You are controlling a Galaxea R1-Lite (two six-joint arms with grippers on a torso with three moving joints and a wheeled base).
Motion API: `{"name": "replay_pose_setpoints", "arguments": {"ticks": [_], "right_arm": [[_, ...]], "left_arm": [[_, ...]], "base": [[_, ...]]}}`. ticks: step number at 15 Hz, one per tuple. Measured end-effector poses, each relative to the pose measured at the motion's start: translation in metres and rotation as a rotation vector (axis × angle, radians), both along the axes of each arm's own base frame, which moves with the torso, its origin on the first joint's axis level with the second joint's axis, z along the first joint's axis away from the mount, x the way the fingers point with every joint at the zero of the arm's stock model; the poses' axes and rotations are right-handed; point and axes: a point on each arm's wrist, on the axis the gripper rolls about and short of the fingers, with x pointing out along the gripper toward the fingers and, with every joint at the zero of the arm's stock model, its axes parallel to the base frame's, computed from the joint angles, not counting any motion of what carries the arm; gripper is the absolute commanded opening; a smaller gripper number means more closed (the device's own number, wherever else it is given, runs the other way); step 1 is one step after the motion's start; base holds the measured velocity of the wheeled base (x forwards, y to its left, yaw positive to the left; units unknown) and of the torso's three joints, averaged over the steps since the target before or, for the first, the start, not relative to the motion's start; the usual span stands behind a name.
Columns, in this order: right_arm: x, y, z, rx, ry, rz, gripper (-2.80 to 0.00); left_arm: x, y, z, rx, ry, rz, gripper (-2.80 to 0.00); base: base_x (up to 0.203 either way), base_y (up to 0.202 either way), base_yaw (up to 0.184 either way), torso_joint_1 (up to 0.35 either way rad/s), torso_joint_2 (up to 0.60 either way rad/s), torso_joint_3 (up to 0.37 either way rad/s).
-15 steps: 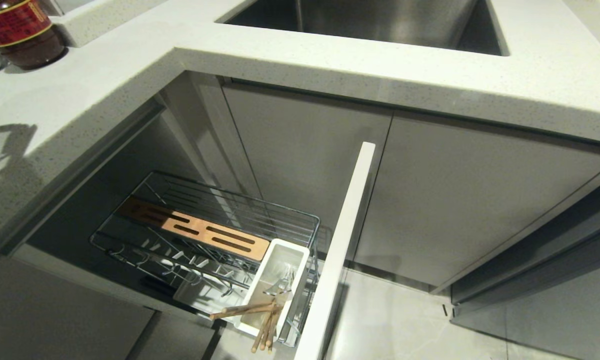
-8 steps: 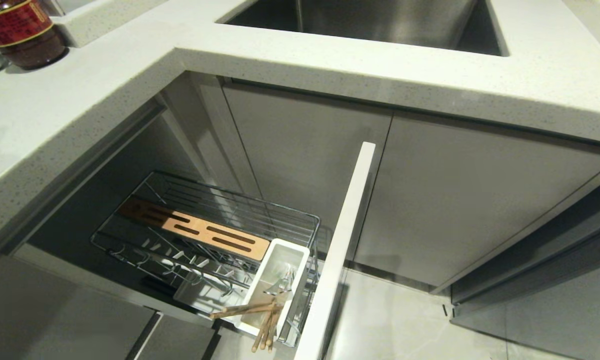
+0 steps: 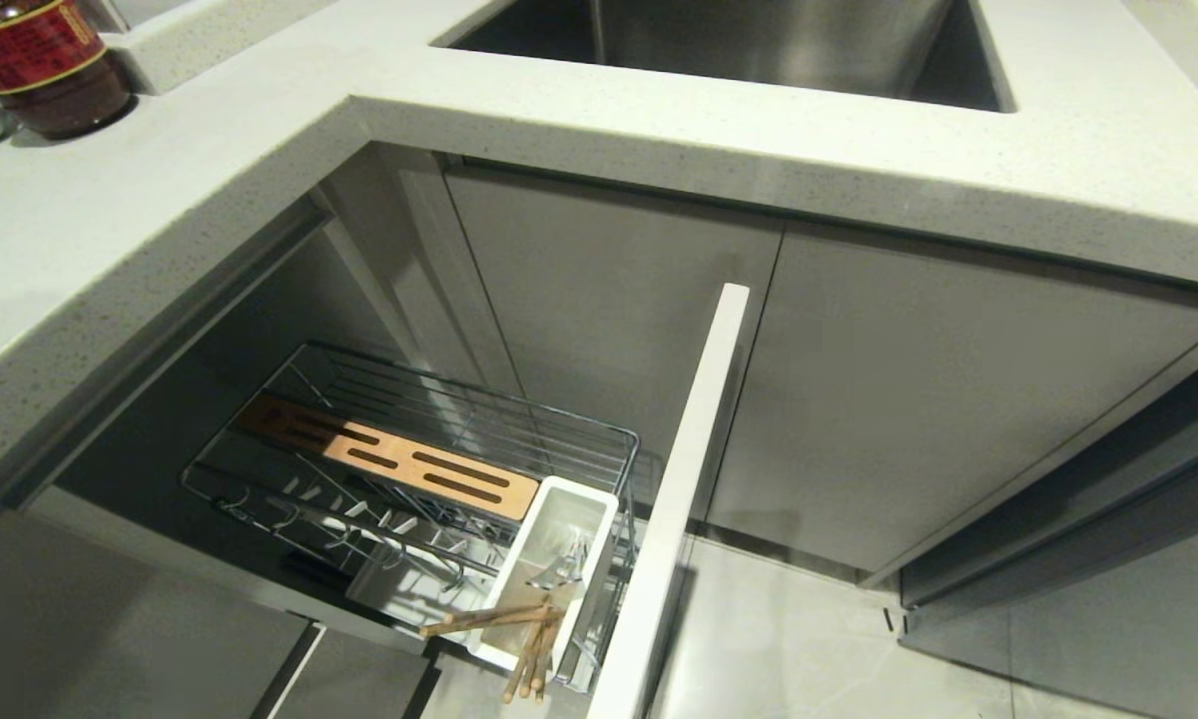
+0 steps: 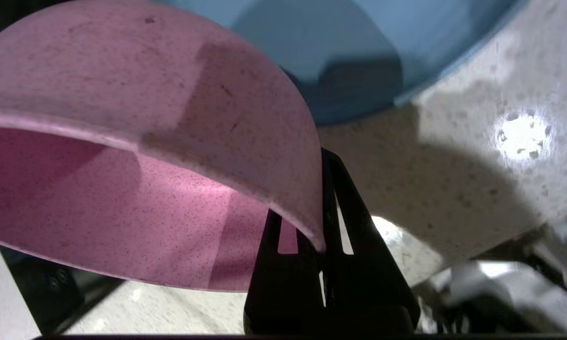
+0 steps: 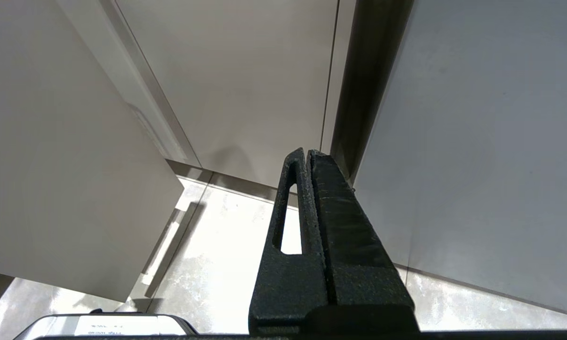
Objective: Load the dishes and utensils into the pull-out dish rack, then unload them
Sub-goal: Take the bowl out of the cupboard
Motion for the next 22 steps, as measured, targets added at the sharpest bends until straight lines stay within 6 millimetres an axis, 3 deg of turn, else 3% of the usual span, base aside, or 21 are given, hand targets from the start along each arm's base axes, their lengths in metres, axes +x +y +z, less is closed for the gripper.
{"name": "replay_pose_setpoints", "arguments": {"ticks": [6,15,19,22], "right_arm": [[0.0,0.0,0.0,0.0,0.0,0.0,-2.8],[0.0,0.0,0.0,0.0,0.0,0.0,-2.8],[0.0,0.0,0.0,0.0,0.0,0.0,-2.8],[0.0,0.0,0.0,0.0,0.0,0.0,-2.8]], "left_arm": [[0.044,0.013,0.003,-0.046,0.028,0.043,-2.8],[0.043,0.015,0.024,0.035,-0.162,0.092,-2.8],[0.071,0.023,0.028,0.04,-0.237,0.099,-2.8],[0.095,0.035,0.02,0.0,-0.203,0.098,-2.8]], "base": [[0.0,0.0,0.0,0.0,0.0,0.0],[0.0,0.0,0.0,0.0,0.0,0.0],[0.0,0.0,0.0,0.0,0.0,0.0],[0.0,0.0,0.0,0.0,0.0,0.0]]}}
